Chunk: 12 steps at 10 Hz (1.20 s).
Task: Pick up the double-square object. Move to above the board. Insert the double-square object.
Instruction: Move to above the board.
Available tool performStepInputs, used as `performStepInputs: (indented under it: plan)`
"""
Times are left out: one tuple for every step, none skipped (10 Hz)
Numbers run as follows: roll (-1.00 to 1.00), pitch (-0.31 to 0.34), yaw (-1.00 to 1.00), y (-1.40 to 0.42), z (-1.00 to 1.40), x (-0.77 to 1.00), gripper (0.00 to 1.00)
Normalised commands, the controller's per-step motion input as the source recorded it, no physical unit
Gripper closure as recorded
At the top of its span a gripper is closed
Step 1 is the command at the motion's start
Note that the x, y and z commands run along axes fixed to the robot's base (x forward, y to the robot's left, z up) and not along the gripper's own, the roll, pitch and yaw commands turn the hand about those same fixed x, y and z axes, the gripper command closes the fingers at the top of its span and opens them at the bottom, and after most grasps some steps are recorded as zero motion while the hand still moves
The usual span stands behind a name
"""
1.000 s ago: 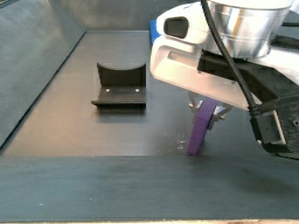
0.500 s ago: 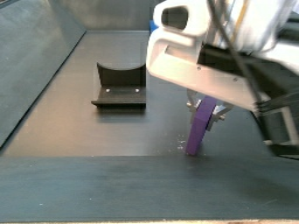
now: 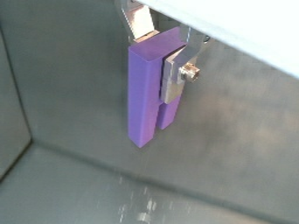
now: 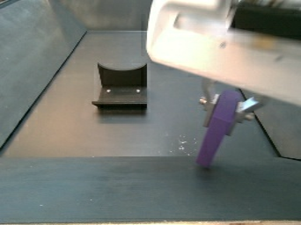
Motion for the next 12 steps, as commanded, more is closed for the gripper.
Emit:
performStepInputs:
  plan:
    - [-0.04,0.096,-0.03,0.68,1.0,0.03,1.0]
    - [-0.05,0.082,-0.04,0.66,1.0,0.03,1.0]
    - [-0.03,0.076,-0.03,0.7,1.0,0.02,1.0]
    - [-0.01,0.08,-0.03,0.78,1.0,0.01,1.0]
    - [-0.01,0.097,-0.02,0.84,0.91,0.01,1.0]
    - [0.0,0.108,-0.01,0.84,0.76,0.01,1.0]
    - [0.0,0.116,0.0,0.83,0.62,0.01,1.0]
    - [0.01,0.121,0.01,0.83,0.48,0.01,1.0]
    - [0.02,0.122,0.02,0.82,0.29,0.01,1.0]
    - [0.02,0.121,0.02,0.82,0.15,0.01,1.0]
    - [0.03,0.11,0.03,0.82,0.0,0.01,1.0]
    - [0.03,0.103,0.03,0.82,0.01,0.02,1.0]
